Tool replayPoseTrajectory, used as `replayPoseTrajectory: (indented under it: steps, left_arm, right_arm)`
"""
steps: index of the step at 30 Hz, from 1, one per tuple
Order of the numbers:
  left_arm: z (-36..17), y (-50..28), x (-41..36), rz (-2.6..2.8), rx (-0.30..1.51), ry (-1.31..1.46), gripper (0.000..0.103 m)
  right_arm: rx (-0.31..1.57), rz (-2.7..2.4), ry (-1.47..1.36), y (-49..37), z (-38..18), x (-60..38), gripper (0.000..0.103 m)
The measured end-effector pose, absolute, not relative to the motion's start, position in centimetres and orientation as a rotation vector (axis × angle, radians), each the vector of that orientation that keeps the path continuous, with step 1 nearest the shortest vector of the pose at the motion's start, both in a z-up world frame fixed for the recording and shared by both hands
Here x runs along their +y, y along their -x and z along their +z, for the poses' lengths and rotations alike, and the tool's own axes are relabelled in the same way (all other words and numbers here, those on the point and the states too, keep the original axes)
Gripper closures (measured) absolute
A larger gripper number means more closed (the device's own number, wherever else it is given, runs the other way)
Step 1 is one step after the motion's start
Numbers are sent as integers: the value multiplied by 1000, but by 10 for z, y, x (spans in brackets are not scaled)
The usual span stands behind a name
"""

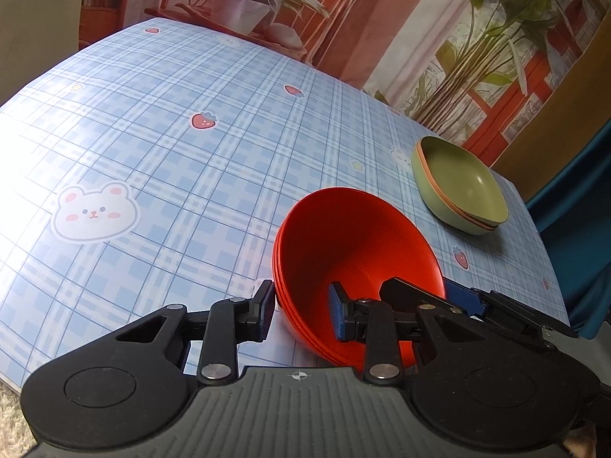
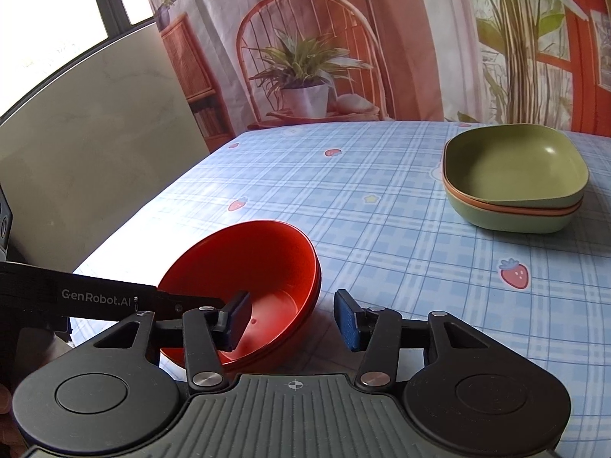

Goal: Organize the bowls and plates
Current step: 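Lift the red bowls with both grippers and carry them to the plate stack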

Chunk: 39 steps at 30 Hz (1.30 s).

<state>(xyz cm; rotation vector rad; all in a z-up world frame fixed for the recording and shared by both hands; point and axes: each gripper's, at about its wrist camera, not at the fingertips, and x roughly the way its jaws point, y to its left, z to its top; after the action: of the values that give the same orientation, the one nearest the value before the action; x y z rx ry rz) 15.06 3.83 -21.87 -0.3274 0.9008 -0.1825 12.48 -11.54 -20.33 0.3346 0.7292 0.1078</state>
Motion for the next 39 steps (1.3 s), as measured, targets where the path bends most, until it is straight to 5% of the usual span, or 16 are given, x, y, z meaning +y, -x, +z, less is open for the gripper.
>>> replayPoseTrajectory:
  steps: [19, 39]
  left_arm:
    - [-218, -149, 41, -167, 878, 337, 82]
    - [-195, -176, 28, -260, 821, 305, 88]
  right_arm:
    - [734, 103, -375, -124, -206, -122, 84]
    - [655, 10, -435, -122, -198, -158, 95]
